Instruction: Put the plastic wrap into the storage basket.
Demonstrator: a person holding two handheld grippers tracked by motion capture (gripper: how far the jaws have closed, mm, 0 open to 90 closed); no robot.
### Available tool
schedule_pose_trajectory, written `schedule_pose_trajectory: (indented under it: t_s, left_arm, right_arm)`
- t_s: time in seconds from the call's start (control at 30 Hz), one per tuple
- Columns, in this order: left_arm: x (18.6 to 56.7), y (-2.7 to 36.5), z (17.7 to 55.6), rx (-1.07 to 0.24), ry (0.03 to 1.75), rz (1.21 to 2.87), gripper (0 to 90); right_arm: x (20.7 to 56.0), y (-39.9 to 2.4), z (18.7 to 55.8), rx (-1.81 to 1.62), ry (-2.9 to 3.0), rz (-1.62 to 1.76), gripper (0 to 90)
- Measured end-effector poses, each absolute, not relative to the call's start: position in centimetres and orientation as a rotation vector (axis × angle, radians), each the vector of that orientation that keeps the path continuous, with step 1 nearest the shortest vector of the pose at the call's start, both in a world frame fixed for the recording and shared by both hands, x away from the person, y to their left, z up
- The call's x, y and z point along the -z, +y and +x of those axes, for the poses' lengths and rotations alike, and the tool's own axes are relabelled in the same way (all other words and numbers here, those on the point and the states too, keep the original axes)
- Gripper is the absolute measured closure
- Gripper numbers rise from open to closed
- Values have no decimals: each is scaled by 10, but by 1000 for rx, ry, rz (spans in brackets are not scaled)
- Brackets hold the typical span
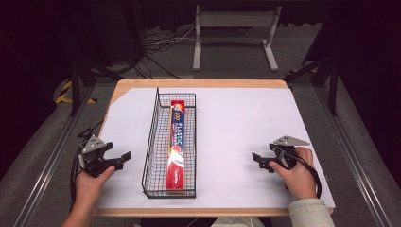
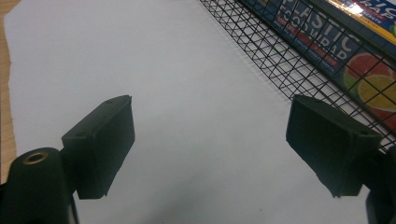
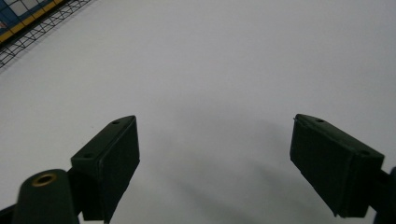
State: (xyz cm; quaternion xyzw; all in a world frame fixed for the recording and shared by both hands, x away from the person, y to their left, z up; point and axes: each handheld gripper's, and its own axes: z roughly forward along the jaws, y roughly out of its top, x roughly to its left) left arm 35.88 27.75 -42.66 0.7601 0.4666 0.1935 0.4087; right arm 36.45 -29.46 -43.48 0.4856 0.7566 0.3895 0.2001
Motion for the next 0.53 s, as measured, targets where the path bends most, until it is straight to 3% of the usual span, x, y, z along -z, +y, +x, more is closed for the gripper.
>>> schedule_pose_trajectory:
  t_s: [0.53]
  left_arm:
    - [433, 274, 362, -476, 1180, 1932, 163]
  right_arm:
    - [442, -296, 366, -1084, 2080, 1430, 159]
